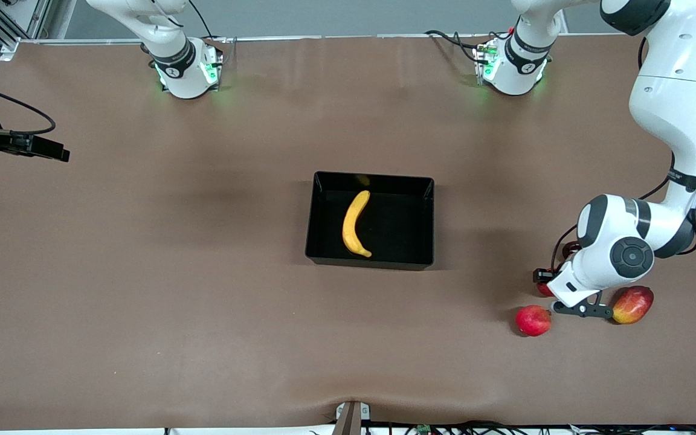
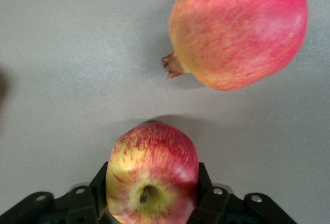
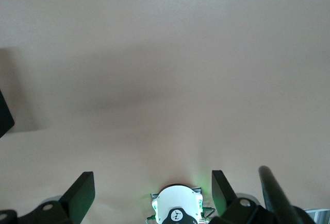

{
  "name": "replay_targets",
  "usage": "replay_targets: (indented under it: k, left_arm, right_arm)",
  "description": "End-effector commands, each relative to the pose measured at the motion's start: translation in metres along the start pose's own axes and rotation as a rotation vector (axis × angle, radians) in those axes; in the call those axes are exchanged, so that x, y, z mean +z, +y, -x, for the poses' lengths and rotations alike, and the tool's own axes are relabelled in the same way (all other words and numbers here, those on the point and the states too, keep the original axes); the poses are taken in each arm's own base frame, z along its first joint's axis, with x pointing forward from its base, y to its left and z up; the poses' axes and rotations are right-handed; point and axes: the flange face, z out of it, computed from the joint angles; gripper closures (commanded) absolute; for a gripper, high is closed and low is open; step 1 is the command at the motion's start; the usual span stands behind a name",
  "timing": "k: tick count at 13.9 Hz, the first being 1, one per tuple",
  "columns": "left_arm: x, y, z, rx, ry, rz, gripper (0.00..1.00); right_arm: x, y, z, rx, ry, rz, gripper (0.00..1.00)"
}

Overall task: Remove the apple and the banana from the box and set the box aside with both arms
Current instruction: 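Lower the red apple beside the plum and open the left gripper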

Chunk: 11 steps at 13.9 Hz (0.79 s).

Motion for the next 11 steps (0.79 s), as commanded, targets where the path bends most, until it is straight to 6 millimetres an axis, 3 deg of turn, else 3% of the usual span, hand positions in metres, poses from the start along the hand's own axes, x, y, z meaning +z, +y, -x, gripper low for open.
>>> replay_targets:
  k: [1, 3, 5, 8, 11]
  left_arm:
    - [-0.008, -0.006, 0.0, 0.02, 0.014, -0.016, 0.0]
    - [-0.021, -0.004, -0.001, 0.011, 0.027, -0.007, 0.0]
    - [-0.051, 0.003, -0.001, 0.007, 0.026, -0.023, 0.0]
    - [-0.106, 0.037, 0.004, 0.033, 0.044, -0.029, 0.0]
    - [-0.143, 0.091, 0.013, 0.002, 0.05, -0.006, 0.0]
  right_arm:
    - [-0.003, 0.005, 0.003, 0.021, -0.004, 0.006, 0.0]
    - [0.001, 0.006, 0.001, 0.021, -0.015, 0.006, 0.0]
    - [0.003, 0.007, 0.001, 0.022, -0.024, 0.007, 0.0]
    - [0.012, 0.007, -0.004, 0.024, -0.056, 0.01, 0.0]
    - [0.017, 0.014, -0.008, 0.037, -0.074, 0.008, 0.0]
